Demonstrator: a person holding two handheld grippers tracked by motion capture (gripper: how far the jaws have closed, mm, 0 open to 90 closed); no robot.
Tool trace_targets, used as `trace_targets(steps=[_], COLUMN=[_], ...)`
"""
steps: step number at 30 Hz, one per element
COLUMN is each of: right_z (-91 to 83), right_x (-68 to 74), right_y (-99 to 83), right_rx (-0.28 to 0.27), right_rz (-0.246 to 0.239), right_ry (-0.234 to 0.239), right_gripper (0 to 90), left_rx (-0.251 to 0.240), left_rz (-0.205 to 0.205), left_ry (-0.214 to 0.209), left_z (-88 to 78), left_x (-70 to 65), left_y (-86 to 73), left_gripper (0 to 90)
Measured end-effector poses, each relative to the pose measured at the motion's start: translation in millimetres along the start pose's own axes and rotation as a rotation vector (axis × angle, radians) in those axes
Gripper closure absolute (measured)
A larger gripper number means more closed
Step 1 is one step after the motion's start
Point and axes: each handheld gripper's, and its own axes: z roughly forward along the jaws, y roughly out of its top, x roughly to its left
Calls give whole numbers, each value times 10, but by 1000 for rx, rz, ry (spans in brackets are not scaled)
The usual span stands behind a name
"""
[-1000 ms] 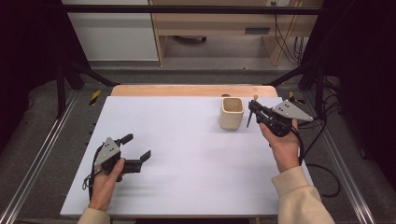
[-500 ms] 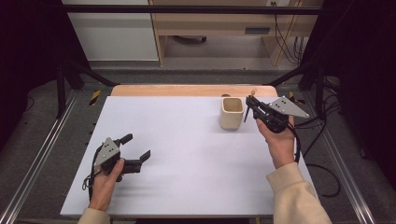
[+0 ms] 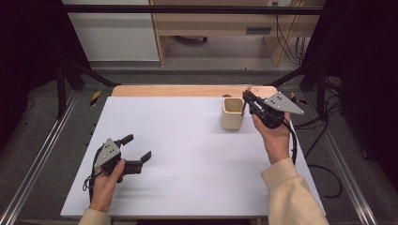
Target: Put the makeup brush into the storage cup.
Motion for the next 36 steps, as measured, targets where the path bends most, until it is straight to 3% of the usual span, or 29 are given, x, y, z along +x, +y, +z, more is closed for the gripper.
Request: trace_targets(steps=[18, 27, 36], right_z=[98, 125, 189], right_x=[-110, -141, -197], right_y=[-77, -99, -146], right_rx=[-34, -69, -74], right_rz=[33, 34, 54], right_ry=[-27, -43, -61], right_gripper=[837, 837, 837], left_rx=[-5, -26, -15], left_rz=[-1, -31, -19], left_ry=[10, 43, 33], left_z=[-16, -75, -45], left_x=[17, 103, 73], left_y=[1, -5, -11], left_gripper=[32, 32, 32])
